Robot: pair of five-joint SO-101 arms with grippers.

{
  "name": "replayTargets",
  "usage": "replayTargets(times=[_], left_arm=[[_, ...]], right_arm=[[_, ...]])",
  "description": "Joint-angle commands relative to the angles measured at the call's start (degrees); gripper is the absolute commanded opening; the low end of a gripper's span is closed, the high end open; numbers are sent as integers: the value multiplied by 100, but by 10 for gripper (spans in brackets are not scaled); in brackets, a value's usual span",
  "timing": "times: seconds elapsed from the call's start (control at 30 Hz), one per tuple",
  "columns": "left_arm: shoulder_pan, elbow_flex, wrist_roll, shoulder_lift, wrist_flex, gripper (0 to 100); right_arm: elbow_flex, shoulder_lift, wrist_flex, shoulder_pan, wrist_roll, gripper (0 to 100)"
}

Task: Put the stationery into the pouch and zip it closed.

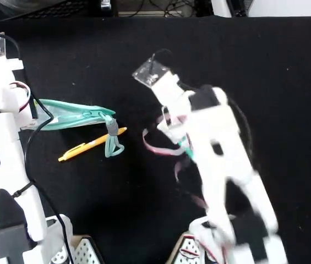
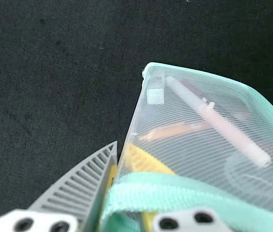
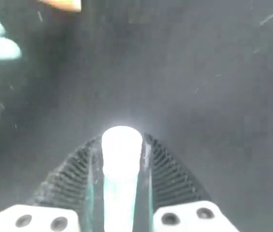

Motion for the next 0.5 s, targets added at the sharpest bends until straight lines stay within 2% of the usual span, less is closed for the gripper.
replayTargets(times=[0.0, 0.23, 0.47], left_arm=[[-92, -180, 44, -70, -26, 30], [-84, -145, 62, -70, -18, 30], [145, 127, 53, -70, -26, 30]], right_arm=[[312, -2088, -501, -677, -510, 12], [1262, -4031, -2453, -2136, -1125, 12], [2862, -4453, -5960, -3420, -1231, 12]])
